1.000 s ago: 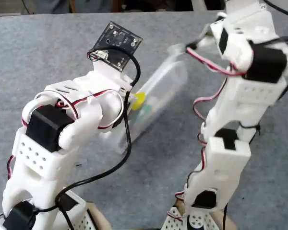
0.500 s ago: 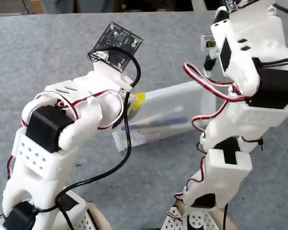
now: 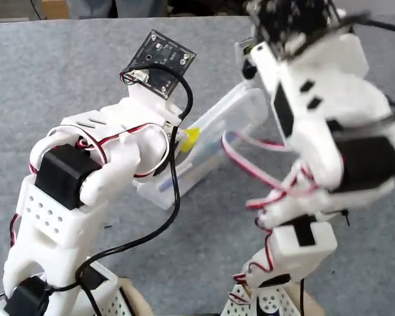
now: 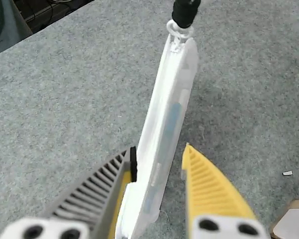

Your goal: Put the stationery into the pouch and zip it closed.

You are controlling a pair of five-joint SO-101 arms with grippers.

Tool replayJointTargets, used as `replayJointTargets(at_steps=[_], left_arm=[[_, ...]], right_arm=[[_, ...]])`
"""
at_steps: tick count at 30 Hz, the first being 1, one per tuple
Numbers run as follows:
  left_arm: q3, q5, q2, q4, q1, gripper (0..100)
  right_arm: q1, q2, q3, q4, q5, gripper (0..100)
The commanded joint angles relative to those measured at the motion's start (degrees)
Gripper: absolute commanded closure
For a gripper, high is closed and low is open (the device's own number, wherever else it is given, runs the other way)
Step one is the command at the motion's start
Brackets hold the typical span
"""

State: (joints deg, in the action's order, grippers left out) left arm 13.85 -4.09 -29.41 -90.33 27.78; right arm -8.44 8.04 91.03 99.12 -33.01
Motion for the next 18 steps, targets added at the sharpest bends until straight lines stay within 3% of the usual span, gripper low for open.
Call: replayJointTargets(at_steps=[1,12,18], left_arm=[[0.4,-0.53,-1.32,1.49,-0.22,82],[0.75,-0.09,-1.41,-0.7,3.21,81],[-2.68,3.96,-1.14,-0.35,-0.13,81]], right_arm=[[-4.66,-4.62,1.45,-1.58,-0.44,98.6],[-8.7,-7.08,1.45,-1.58,-0.09,98.6],[-11.34,-7.69,1.45,-1.76,0.09,98.6]])
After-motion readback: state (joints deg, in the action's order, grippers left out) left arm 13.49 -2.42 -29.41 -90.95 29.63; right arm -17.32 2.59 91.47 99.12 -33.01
